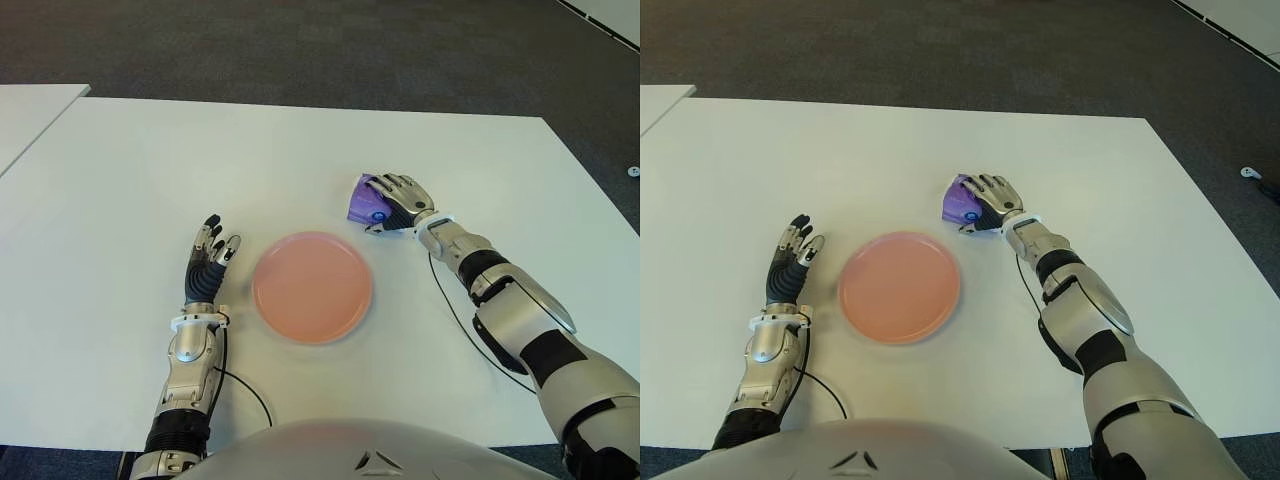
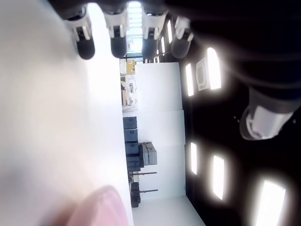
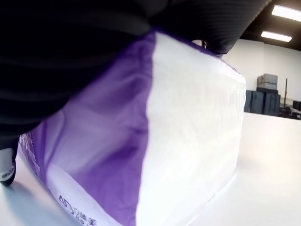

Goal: Put the tissue paper into the plate.

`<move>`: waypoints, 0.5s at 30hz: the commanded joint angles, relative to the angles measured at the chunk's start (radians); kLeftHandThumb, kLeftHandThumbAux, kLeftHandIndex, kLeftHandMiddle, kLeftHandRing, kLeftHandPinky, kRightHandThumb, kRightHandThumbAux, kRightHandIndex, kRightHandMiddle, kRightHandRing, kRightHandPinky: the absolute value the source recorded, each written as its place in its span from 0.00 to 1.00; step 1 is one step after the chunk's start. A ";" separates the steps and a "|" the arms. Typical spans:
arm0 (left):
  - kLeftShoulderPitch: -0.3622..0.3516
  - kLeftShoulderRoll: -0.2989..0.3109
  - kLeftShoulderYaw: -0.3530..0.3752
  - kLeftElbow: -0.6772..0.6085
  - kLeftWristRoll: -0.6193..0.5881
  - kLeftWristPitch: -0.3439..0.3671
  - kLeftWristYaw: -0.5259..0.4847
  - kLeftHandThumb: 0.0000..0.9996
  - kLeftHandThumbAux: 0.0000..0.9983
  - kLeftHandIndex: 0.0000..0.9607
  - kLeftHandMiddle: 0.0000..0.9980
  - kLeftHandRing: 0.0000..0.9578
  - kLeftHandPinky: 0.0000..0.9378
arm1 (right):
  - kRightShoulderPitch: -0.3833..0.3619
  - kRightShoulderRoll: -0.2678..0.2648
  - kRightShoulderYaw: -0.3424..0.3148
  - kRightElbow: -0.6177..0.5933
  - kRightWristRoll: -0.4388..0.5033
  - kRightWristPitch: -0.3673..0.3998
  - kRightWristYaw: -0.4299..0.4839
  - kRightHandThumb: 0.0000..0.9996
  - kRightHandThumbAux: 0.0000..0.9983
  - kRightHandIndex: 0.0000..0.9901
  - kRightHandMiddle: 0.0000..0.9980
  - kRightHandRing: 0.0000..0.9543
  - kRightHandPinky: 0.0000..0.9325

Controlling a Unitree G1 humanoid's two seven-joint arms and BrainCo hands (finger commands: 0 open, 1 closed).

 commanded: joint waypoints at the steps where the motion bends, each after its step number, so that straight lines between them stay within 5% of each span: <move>1: 0.042 -0.009 0.005 0.046 0.004 0.040 0.013 0.00 0.47 0.00 0.00 0.00 0.00 | 0.173 0.048 0.079 0.067 -0.058 -0.006 0.088 0.31 0.48 0.00 0.00 0.00 0.00; 10: 0.045 -0.005 0.006 0.042 -0.004 0.048 0.004 0.00 0.47 0.00 0.00 0.00 0.00 | 0.202 0.069 0.030 0.066 0.010 -0.046 0.111 0.30 0.52 0.00 0.02 0.00 0.00; 15: 0.045 -0.005 0.006 0.039 -0.005 0.051 0.003 0.00 0.47 0.00 0.00 0.00 0.00 | 0.207 0.076 -0.006 0.060 0.069 -0.069 0.167 0.35 0.53 0.01 0.05 0.04 0.09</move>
